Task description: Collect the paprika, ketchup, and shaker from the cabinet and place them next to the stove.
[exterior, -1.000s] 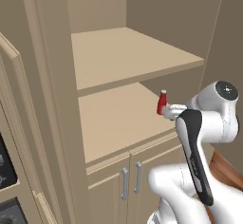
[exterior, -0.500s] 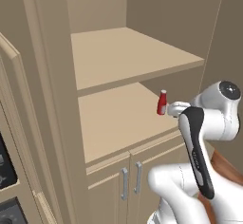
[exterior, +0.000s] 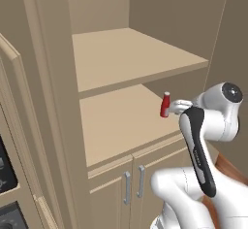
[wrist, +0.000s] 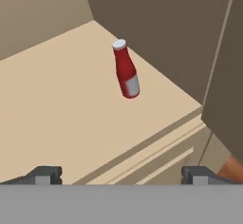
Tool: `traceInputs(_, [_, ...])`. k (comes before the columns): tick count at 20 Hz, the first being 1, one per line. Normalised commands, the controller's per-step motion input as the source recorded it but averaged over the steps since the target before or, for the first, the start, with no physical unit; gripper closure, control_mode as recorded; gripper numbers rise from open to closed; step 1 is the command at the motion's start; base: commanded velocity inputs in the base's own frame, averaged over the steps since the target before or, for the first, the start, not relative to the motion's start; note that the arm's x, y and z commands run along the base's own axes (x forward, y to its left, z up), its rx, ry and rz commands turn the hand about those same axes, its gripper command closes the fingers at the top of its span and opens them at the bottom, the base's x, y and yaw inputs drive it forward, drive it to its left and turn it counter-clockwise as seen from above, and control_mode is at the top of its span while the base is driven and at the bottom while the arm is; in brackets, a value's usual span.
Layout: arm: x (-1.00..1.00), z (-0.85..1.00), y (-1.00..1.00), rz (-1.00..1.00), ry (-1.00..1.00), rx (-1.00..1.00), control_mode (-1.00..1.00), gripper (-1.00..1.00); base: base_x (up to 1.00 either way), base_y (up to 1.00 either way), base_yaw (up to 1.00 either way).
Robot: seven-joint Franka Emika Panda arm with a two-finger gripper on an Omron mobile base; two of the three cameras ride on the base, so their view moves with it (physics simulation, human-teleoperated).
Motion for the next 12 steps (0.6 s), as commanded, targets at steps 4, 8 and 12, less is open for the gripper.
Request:
traceInputs(4, [0.16,0.05,-0.07,0.02,-0.11,0.00,-1.00,-1.00,0.00,0.00,0.00])
traceInputs(8, [0.14,0.10,0.00,0.01,-0.08,0.00,-1.00,-1.00,0.00,0.00,0.00])
traceInputs(12, [0.07,0.05,0.00,0.01,-0.09,0.00,-1.00,-1.00,0.00,0.00,0.00])
